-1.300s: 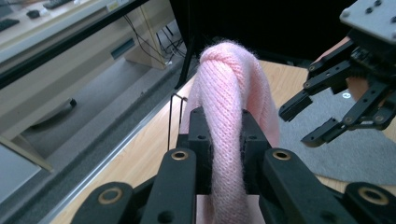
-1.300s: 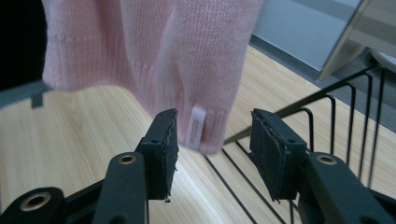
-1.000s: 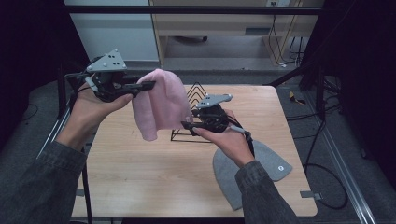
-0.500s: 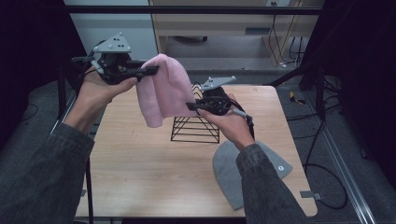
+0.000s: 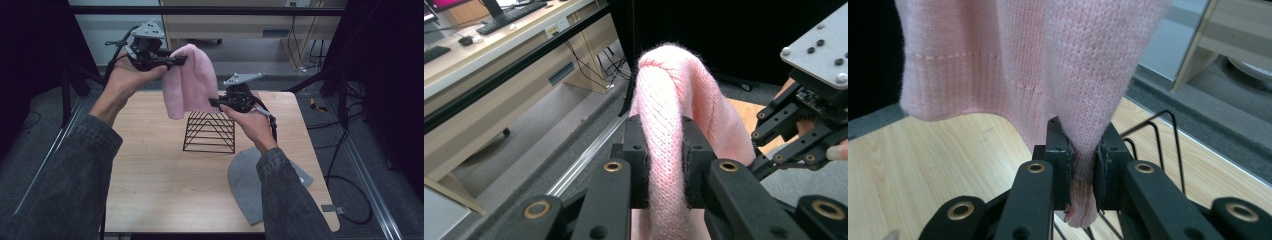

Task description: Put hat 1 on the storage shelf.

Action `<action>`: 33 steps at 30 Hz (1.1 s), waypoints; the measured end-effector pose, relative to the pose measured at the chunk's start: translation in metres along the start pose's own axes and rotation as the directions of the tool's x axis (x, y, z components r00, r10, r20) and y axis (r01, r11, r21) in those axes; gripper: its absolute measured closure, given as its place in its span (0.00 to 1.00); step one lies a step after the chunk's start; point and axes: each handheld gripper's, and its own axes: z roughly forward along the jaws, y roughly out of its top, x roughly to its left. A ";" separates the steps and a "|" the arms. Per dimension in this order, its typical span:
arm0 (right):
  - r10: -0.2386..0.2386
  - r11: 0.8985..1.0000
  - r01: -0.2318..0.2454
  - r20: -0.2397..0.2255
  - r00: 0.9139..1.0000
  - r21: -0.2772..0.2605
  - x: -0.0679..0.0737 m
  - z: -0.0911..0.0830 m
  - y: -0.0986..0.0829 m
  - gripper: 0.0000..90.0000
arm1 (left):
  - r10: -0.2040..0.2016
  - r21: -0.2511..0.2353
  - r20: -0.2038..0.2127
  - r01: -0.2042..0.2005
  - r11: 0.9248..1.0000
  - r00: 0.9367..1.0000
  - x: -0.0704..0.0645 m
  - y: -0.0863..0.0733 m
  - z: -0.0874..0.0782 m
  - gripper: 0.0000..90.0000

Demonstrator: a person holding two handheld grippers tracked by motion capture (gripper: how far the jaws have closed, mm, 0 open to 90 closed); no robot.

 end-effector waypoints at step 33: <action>0.028 0.999 -0.029 0.060 0.998 0.027 -0.025 -0.016 -0.032 0.89 | -0.035 0.013 0.045 0.035 0.999 0.998 -0.011 -0.012 0.039 0.85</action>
